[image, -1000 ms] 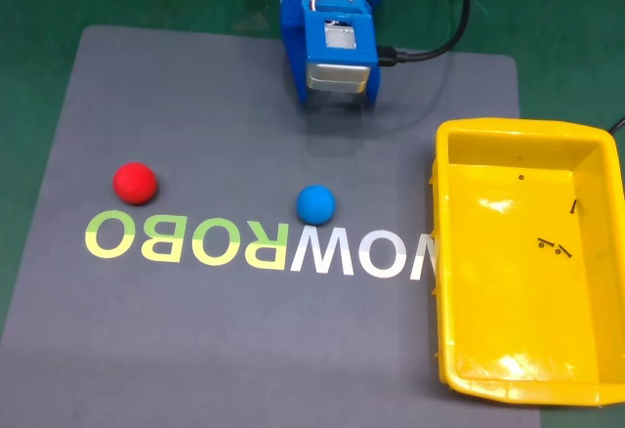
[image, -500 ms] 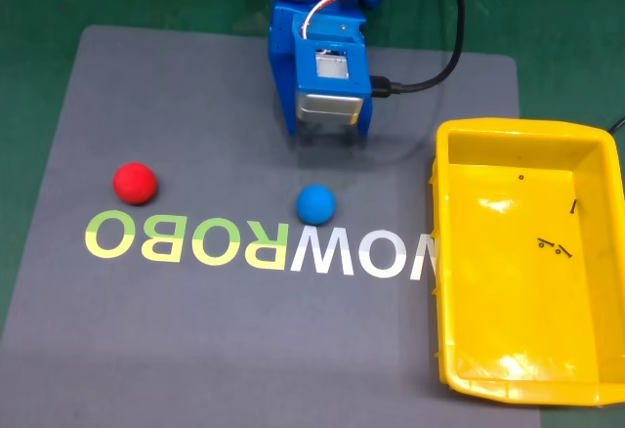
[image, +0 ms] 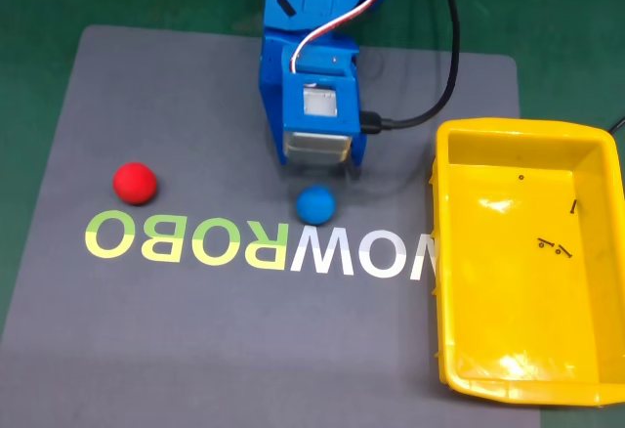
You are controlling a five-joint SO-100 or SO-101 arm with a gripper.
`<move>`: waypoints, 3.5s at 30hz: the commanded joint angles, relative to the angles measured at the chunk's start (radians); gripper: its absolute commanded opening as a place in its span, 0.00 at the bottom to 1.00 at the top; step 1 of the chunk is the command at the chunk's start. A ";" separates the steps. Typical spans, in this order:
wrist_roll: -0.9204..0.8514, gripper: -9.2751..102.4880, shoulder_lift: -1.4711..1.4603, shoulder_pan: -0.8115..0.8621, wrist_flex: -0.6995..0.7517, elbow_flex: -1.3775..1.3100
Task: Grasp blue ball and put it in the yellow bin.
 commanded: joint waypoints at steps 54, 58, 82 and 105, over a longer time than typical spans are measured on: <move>0.100 0.08 -0.503 -0.060 -0.107 -0.383; 0.103 0.08 -0.500 -0.061 -0.107 -0.383; 0.115 0.08 -0.160 -0.192 -0.129 -0.373; 0.114 0.08 -0.029 -0.609 -0.129 -0.365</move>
